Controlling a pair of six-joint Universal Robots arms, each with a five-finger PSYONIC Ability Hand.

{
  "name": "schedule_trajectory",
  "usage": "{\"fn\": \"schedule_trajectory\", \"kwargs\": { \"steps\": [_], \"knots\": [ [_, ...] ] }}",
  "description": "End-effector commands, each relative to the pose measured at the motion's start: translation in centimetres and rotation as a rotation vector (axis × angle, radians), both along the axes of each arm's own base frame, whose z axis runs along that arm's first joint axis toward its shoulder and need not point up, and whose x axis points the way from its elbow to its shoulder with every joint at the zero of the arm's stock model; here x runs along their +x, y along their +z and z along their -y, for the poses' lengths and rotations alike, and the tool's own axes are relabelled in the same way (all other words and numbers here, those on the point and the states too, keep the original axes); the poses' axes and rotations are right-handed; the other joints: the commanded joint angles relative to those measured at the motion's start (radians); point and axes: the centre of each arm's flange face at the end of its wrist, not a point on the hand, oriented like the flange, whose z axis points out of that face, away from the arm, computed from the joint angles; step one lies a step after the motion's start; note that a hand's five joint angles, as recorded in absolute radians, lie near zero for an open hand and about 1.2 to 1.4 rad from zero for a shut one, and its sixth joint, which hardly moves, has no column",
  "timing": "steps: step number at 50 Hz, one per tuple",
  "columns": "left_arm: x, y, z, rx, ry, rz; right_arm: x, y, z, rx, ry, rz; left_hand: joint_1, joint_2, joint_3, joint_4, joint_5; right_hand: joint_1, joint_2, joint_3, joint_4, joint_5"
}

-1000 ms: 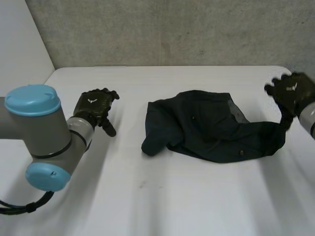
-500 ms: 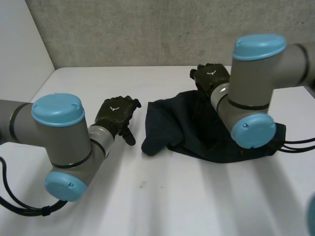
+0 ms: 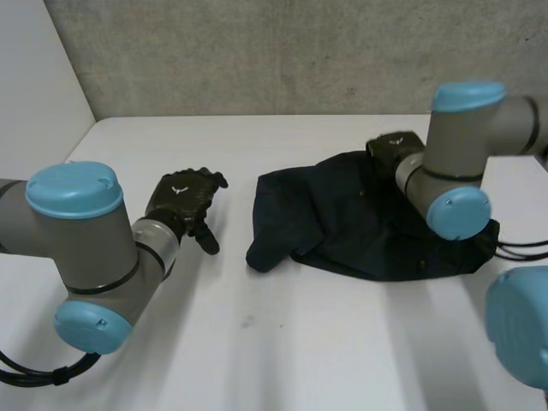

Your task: Fold the shorts.

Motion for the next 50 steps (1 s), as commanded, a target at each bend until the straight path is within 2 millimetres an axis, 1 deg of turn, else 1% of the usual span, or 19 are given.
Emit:
{"fn": "schedule_trajectory", "kwargs": {
  "steps": [1, 4, 8, 13, 16, 17, 18, 19, 20, 24, 26, 33, 39, 42, 44, 47, 48, 49, 50],
  "knots": [
    [0.1, 2.4, 0.9, -0.077, 0.012, -0.039, -0.2, 9.9, -4.1, -0.204, 0.133, -0.083, 0.009, 0.046, 0.032, 0.044, 0.054, 0.424, 0.225, 0.219, 0.208, 0.27],
    [0.0, 3.6, 1.6, -0.115, 0.02, -0.059, 0.0, 12.0, -5.9, -0.263, 0.178, -0.098, 0.009, 0.046, 0.032, 0.044, 0.054, 0.424, 0.225, 0.219, 0.208, 0.27],
    [-0.2, 4.7, 2.3, -0.153, 0.016, -0.073, 1.7, 14.6, -10.9, -0.354, 0.296, -0.082, -0.011, 0.025, 0.012, 0.024, 0.034, 0.424, 0.225, 0.219, 0.208, 0.27],
    [-0.6, 5.6, 3.2, -0.186, 0.013, -0.089, 1.5, 15.6, -14.1, -0.376, 0.332, -0.074, -0.023, 0.013, 0.0, 0.012, 0.022, 0.424, 0.225, 0.219, 0.208, 0.27],
    [-1.1, 4.2, 4.0, -0.166, 0.012, -0.078, 0.7, 15.8, -14.5, -0.374, 0.308, -0.064, -0.02, 0.016, 0.003, 0.015, 0.025, 0.424, 0.225, 0.219, 0.208, 0.27],
    [-1.2, 3.9, 4.1, -0.159, 0.015, -0.075, 0.5, 15.8, -14.3, -0.375, 0.296, -0.063, -0.017, 0.019, 0.006, 0.018, 0.028, 0.276, 0.077, 0.071, 0.061, 0.123],
    [-1.3, 3.1, 4.2, -0.138, 0.017, -0.069, 0.5, 15.8, -14.1, -0.377, 0.291, -0.059, -0.014, 0.022, 0.009, 0.021, 0.031, -0.013, -0.212, -0.218, -0.228, -0.167],
    [-1.5, 2.3, 3.9, -0.116, 0.008, -0.059, 0.7, 14.7, -13.4, -0.36, 0.266, -0.063, -0.008, 0.028, 0.015, 0.027, 0.037, -0.681, -0.88, -0.886, -0.896, -0.835],
    [-1.6, 1.9, 3.5, -0.102, 0.003, -0.052, 1.0, 13.3, -12.4, -0.325, 0.235, -0.069, -0.003, 0.034, 0.021, 0.032, 0.043, -0.798, -0.997, -1.003, -1.013, -0.952],
    [-1.8, 0.4, 1.6, -0.04, -0.018, -0.028, 1.1, 9.2, -9.9, -0.202, 0.147, -0.073, 0.006, 0.043, 0.03, 0.041, 0.052, -0.798, -0.997, -1.003, -1.013, -0.952],
    [-2.0, 0.3, -0.1, -0.001, -0.035, -0.027, 0.0, 6.8, -8.7, -0.095, 0.092, -0.075, 0.006, 0.043, 0.03, 0.041, 0.052, -0.798, -0.997, -1.003, -1.013, -0.952],
    [-3.2, -0.3, -4.5, 0.104, -0.08, 0.006, -1.8, 3.3, -9.3, 0.085, 0.089, -0.12, 0.003, 0.04, 0.027, 0.038, 0.049, -0.798, -0.997, -1.003, -1.013, -0.952],
    [-4.1, -0.8, -4.7, 0.104, -0.102, 0.031, -3.0, 1.0, -10.1, 0.094, 0.136, -0.286, 0.027, 0.063, 0.05, 0.062, 0.072, -0.798, -0.997, -1.003, -1.013, -0.952],
    [-4.7, -2.5, -4.4, 0.131, -0.11, 0.063, -3.5, 0.2, -10.3, 0.095, 0.14, -0.348, 0.074, 0.11, 0.097, 0.109, 0.119, -0.798, -0.997, -1.003, -1.013, -0.952],
    [-5.1, -3.2, -4.4, 0.139, -0.12, 0.08, -4.3, -0.2, -10.0, 0.085, 0.118, -0.382, 0.144, 0.18, 0.167, 0.179, 0.189, -0.499, -0.698, -0.704, -0.714, -0.653],
    [-5.9, -4.3, -4.2, 0.137, -0.134, 0.104, -4.9, 0.4, -9.4, 0.042, 0.098, -0.384, 0.545, 0.582, 0.568, 0.58, 0.59, 0.09, -0.109, -0.115, -0.125, -0.064],
    [-6.1, -4.4, -4.1, 0.132, -0.131, 0.11, -5.0, 0.5, -9.3, 0.032, 0.095, -0.381, 0.703, 0.74, 0.727, 0.738, 0.749, 0.206, 0.007, 0.001, -0.009, 0.052],
    [-6.1, -4.8, -3.7, 0.119, -0.103, 0.129, -5.0, 0.6, -9.3, 0.025, 0.095, -0.377, 1.016, 1.052, 1.039, 1.051, 1.061, 0.326, 0.128, 0.122, 0.111, 0.173],
    [-5.9, -4.9, -3.4, 0.11, -0.079, 0.141, -5.0, 0.5, -9.3, 0.02, 0.098, -0.376, 1.065, 1.102, 1.088, 1.1, 1.11, 0.423, 0.224, 0.218, 0.207, 0.269]
  ]
}}
